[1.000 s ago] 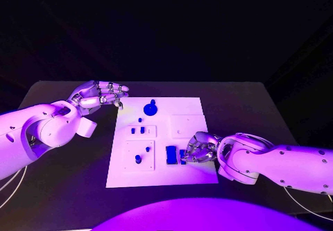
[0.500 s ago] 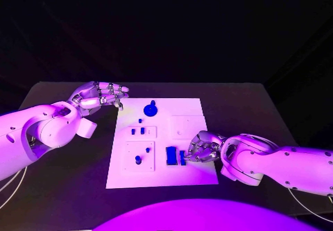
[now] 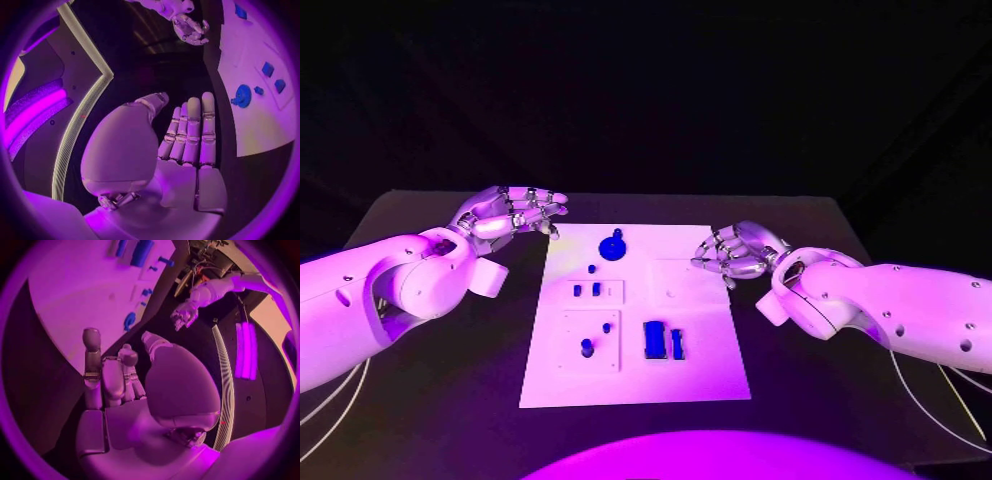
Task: Assemble the parts on the task board
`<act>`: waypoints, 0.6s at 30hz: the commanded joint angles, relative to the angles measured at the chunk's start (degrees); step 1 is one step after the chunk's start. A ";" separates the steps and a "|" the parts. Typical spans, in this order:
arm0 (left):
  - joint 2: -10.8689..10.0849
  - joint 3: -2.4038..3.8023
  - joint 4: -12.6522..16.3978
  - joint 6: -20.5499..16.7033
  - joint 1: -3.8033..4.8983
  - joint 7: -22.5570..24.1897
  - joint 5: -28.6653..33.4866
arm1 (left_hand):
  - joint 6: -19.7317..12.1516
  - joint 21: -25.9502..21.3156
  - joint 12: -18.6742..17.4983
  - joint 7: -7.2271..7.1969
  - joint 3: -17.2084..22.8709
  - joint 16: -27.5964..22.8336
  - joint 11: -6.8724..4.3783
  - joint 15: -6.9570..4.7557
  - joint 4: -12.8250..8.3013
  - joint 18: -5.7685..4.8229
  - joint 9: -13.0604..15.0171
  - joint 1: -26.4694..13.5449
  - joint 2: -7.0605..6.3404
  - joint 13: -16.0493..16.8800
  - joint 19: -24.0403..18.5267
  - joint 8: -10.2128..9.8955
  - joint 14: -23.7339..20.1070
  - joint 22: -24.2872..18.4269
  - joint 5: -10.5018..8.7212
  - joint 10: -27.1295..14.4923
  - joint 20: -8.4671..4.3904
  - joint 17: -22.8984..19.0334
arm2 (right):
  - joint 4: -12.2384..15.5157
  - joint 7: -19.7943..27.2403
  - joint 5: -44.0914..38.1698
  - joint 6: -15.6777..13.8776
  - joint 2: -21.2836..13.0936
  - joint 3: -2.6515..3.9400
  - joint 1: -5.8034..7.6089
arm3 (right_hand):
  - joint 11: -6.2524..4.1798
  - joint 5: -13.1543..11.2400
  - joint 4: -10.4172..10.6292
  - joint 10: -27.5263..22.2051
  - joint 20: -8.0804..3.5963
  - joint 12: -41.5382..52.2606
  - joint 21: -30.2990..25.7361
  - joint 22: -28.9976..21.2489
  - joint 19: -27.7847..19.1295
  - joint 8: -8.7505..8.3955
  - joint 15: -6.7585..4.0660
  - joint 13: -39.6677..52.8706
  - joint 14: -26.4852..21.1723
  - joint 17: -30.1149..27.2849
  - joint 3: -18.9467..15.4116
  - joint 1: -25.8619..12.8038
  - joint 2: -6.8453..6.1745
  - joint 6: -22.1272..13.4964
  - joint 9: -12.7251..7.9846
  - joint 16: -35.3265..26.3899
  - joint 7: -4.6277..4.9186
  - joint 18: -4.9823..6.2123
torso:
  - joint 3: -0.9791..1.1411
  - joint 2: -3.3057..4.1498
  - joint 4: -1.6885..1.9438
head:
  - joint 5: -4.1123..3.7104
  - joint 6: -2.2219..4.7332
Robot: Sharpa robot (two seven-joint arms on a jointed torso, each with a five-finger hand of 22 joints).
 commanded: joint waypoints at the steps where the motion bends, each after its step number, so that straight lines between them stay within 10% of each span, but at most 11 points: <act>1: 1.74 0.05 -2.30 -4.77 -0.18 4.92 5.21 | -0.22 -3.92 0.22 -0.15 0.15 -4.00 0.00 0.41 0.80 0.61 0.06 0.21 0.02 -0.36 -2.61 0.61 -3.88 -2.25 -0.26 0.00 0.62 -1.67 | -5.40 13.41 16.62 -1.00 2.14 0.24 0.68 | 0.95 -0.22 -0.07 -6.65 1.08 -9.15 -6.60 -4.37 -2.95 -0.66 0.91 -8.13 -6.89 -14.21 0.40 1.96 0.31 -1.57 -0.66 -14.01 1.04 0.58 | -0.23 -1.14 0.11 | 0.45 1.18; 9: 6.84 0.12 -9.78 -5.15 -0.84 8.82 9.83 | -3.80 -24.36 -10.08 -2.97 -0.77 -29.66 2.86 4.47 2.03 0.50 -0.76 1.83 -0.70 -7.91 -6.16 -0.39 -8.79 -16.42 -0.41 -1.83 5.06 -11.31 | -17.83 20.69 27.54 2.21 8.93 1.18 1.26 | 1.45 -0.04 -0.59 -6.00 2.15 -23.69 -14.97 -15.30 -4.55 -4.06 1.84 -27.01 -9.95 -23.34 7.23 4.93 -1.05 0.09 -4.29 -32.79 1.23 0.60 | 0.10 -2.22 0.29 | 1.21 5.47; 14: 10.96 0.20 -15.65 -7.83 -1.27 10.50 12.04 | -5.92 -34.59 -16.34 -4.00 -5.84 -43.24 1.05 4.48 2.53 -0.14 -3.73 2.54 1.45 -9.77 -7.09 -2.53 -11.03 -24.49 -0.32 -3.79 6.17 -14.53 | -23.65 23.46 29.61 4.05 12.82 1.67 1.35 | 4.76 0.12 -1.35 -7.19 5.85 -34.61 -16.22 -25.36 -14.62 -7.26 5.74 -40.86 -18.78 -29.42 10.07 4.20 -2.01 -0.07 -6.11 -47.18 3.70 0.36 | 0.71 -2.61 0.39 | 1.79 7.13; 15: 10.04 0.11 -14.16 -5.00 -1.21 6.61 8.23 | -46.79 -43.13 -27.88 -12.06 -26.61 -60.37 -8.82 -5.09 -10.86 -9.70 -19.30 -22.52 12.43 -13.39 -49.10 -12.39 -50.66 -36.60 -15.76 -49.14 -10.44 -29.34 | -22.33 17.76 24.29 1.15 11.96 1.58 1.34 | -3.19 -11.53 -15.89 -24.70 -5.00 -49.81 -19.86 -71.36 -30.42 -25.72 0.93 -63.11 -36.46 -61.32 -16.29 -19.24 10.61 -47.87 -25.25 -69.58 -7.78 -9.74 | 0.25 -2.22 0.32 | 1.41 6.04; 16: 10.04 0.11 -14.12 -5.06 -1.22 6.62 8.23 | -46.79 -43.13 -27.88 -12.06 -26.61 -60.37 -8.82 -5.09 -10.86 -9.70 -19.30 -22.67 12.43 -13.39 -49.10 -12.39 -50.66 -36.60 -15.76 -49.14 -10.44 -29.34 | -22.27 17.79 24.33 1.10 11.95 1.59 1.33 | -3.19 -11.53 -15.89 -24.90 -5.00 -49.81 -19.86 -71.36 -70.59 -25.72 0.93 -63.11 -37.16 -61.32 -16.29 -19.46 10.61 -47.87 -25.25 -69.58 -7.78 -9.74 | 0.27 -2.23 0.31 | 1.42 6.07; 17: 10.03 0.11 -14.01 -5.24 -1.24 6.65 8.24 | -46.79 -43.13 -27.88 -12.06 -26.61 -60.37 -8.82 -5.09 -10.86 -9.70 -19.30 -24.09 12.43 -13.39 -49.10 -12.39 -50.66 -36.60 -15.76 -49.14 -10.44 -29.34 | -22.10 17.86 24.45 0.97 11.93 1.63 1.31 | -3.19 -11.53 -15.89 -65.46 -5.00 -49.81 -19.86 -71.36 -70.59 -25.72 0.93 -63.11 -38.52 -61.32 -16.29 -20.81 10.61 -47.87 -25.25 -69.58 -7.78 -9.74 | 0.32 -2.25 0.28 | 1.47 6.16; 18: 9.99 0.11 -13.72 -5.71 -1.29 6.72 8.27 | -46.79 -43.13 -27.88 -12.06 -26.61 -60.37 -8.82 -5.09 -10.86 -9.70 -19.30 -26.74 12.43 -13.39 -49.10 -12.39 -50.66 -36.60 -15.76 -49.14 -10.44 -29.34 | -21.82 17.98 24.65 0.75 11.90 1.68 1.27 | -3.19 -11.53 -15.89 -65.46 -5.00 -49.81 -19.86 -71.36 -70.59 -25.72 0.93 -63.11 -79.88 -61.32 -16.29 -23.18 10.61 -47.87 -25.25 -69.58 -7.78 -9.74 | 0.41 -2.27 0.22 | 1.55 6.30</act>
